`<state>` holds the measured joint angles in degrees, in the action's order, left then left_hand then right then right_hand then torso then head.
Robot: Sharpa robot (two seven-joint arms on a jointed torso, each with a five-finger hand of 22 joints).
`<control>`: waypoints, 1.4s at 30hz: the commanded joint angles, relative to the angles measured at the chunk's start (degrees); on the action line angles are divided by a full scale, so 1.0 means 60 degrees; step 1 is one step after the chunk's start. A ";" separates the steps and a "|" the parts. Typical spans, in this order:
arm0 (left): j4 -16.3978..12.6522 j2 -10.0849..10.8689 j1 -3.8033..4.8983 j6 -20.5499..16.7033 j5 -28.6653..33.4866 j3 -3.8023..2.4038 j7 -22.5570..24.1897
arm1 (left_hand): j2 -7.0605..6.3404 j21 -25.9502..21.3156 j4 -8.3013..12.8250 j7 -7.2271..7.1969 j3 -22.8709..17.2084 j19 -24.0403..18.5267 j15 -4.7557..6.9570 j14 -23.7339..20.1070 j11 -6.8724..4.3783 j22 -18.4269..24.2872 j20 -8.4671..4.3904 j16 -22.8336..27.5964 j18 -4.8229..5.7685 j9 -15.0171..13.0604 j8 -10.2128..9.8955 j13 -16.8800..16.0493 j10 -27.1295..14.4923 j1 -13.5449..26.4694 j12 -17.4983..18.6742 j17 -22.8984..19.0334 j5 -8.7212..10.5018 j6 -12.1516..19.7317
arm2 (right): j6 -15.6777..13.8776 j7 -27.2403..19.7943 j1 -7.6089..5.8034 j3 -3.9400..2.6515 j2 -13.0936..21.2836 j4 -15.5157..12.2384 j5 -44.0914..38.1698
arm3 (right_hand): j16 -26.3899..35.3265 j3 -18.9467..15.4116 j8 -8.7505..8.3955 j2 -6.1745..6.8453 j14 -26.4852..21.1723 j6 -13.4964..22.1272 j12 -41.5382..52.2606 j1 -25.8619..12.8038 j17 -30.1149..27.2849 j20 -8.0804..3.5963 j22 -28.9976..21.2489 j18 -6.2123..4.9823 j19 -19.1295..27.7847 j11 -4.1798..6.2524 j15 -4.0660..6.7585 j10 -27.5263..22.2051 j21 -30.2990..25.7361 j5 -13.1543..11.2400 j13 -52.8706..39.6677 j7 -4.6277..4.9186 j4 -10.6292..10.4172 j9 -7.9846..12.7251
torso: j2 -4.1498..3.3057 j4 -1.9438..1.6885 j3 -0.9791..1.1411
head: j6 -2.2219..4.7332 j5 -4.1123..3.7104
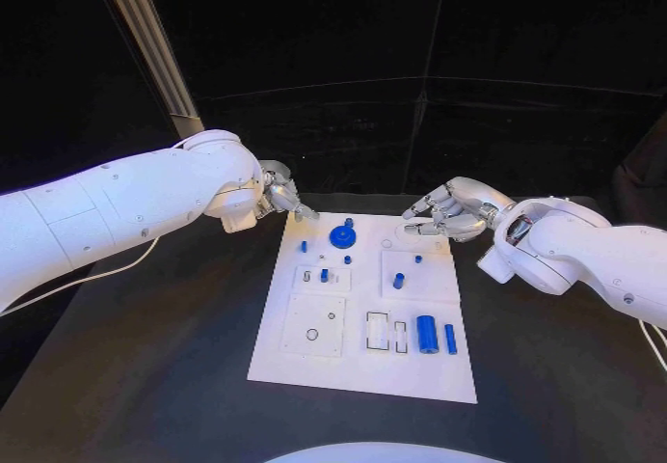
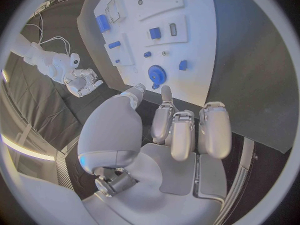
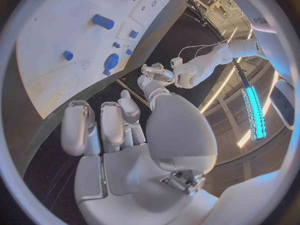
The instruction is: Assemble the parts on the task board
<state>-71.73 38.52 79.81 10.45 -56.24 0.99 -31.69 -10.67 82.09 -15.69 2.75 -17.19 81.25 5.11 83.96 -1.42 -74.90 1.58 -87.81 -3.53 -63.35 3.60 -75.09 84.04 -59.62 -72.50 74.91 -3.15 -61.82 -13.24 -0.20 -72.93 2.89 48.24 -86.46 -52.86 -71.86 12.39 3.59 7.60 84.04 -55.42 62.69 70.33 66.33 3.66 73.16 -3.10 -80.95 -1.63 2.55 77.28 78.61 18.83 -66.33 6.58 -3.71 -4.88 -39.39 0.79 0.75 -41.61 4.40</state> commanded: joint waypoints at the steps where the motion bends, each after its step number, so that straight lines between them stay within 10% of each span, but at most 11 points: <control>1: 0.0606 -0.0305 0.0040 0.0968 -0.0132 0.0018 0.0200 | 0.0068 -0.0067 0.0048 0.0021 -0.0092 -0.0052 -0.0079 0.0866 0.0041 -0.0338 0.0039 0.0028 0.0029 0.0084 -0.0011 -0.1850 0.0455 -0.0192 0.0019 0.1959 0.0057 0.0023 | 0.0061 -0.0091 -0.0017 -0.0006 -0.0031 0.0016 0.0020 | 0.0024 0.0042 0.0005 0.0021 0.0126 0.0001 -0.0057 -0.0082 0.0001 0.0017 -0.0006 -0.0149 0.0071 -0.0007 0.0010 -0.0092 -0.0052 -0.0001 0.0011 0.0005 -0.0024 -0.0004 | -0.0027 0.0033 -0.0018 | 0.0026 0.0012; 15: 0.2415 -0.1378 -0.0217 0.1049 -0.0764 0.0687 0.0551 | 0.0179 -0.0076 -0.0005 0.0041 -0.0054 -0.0046 -0.0094 0.0866 0.0057 -0.0349 0.0055 0.0029 0.0030 0.0335 -0.0009 -0.1849 0.0447 -0.0107 0.0017 0.1959 0.0060 0.0008 | 0.0088 -0.0113 -0.0016 -0.0006 -0.0121 0.0056 0.0020 | 0.0027 0.0056 0.0006 0.0010 0.0126 0.0006 -0.0054 -0.0079 0.0002 0.0018 -0.0010 -0.0150 0.0073 -0.0007 0.0009 -0.0093 -0.0057 0.0009 0.0010 0.0006 -0.0022 -0.0003 | -0.0038 0.0036 -0.0025 | 0.0012 0.0063; 30: 0.2721 -0.1662 -0.0430 0.0973 -0.0803 0.0739 0.0634 | -0.0008 -0.0049 -0.0160 0.0027 0.0130 -0.0005 -0.0092 0.0875 0.0050 -0.0408 0.0058 0.0005 0.0042 0.0510 0.0008 -0.1852 0.0452 0.0137 -0.0009 0.1991 0.0058 -0.0064 | 0.0088 -0.0128 -0.0015 -0.0006 -0.0155 0.0072 0.0020 | 0.0027 0.0056 0.0006 0.0010 0.0126 0.0006 -0.0054 -0.0079 0.0002 0.0018 -0.0010 -0.0150 0.0073 -0.0007 0.0009 -0.0093 -0.0057 0.0009 0.0010 0.0006 -0.0022 -0.0003 | -0.0035 0.0032 -0.0010 | -0.0023 0.0087; 42: 0.2782 -0.1687 -0.0441 0.1332 -0.0804 0.0743 0.0506 | 0.0294 -0.0054 0.0066 -0.0013 -0.0042 0.0000 -0.0058 0.0878 0.0018 -0.0422 0.0032 -0.0003 0.0041 0.0626 0.0032 -0.1843 0.0450 -0.0214 0.0017 0.2002 0.0058 -0.0233 | 0.0100 -0.0124 -0.0015 -0.0006 -0.0160 0.0078 0.0020 | 0.0027 0.0056 0.0006 0.0010 0.0126 0.0006 -0.0054 -0.0079 0.0002 0.0018 -0.0010 -0.0150 0.0073 -0.0007 0.0009 -0.0093 -0.0057 0.0009 0.0010 0.0006 -0.0022 -0.0003 | -0.0033 0.0032 -0.0013 | -0.0045 0.0095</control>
<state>-55.10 28.50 77.10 16.98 -60.66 5.47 -28.73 -9.05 81.88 -15.48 2.75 -17.41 81.10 4.91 84.16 -1.42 -74.91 1.73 -87.81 -3.53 -59.65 3.60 -75.09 84.04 -60.83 -72.50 74.91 -3.15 -62.86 -13.01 -0.43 -72.92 2.89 47.33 -85.93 -52.86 -71.86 12.39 3.59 7.59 84.04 -55.42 62.70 70.34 66.34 3.66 73.17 -3.10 -80.95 -1.84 2.56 77.07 78.63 18.83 -66.34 6.58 -3.71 -4.88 -39.60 0.99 0.69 -41.85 4.94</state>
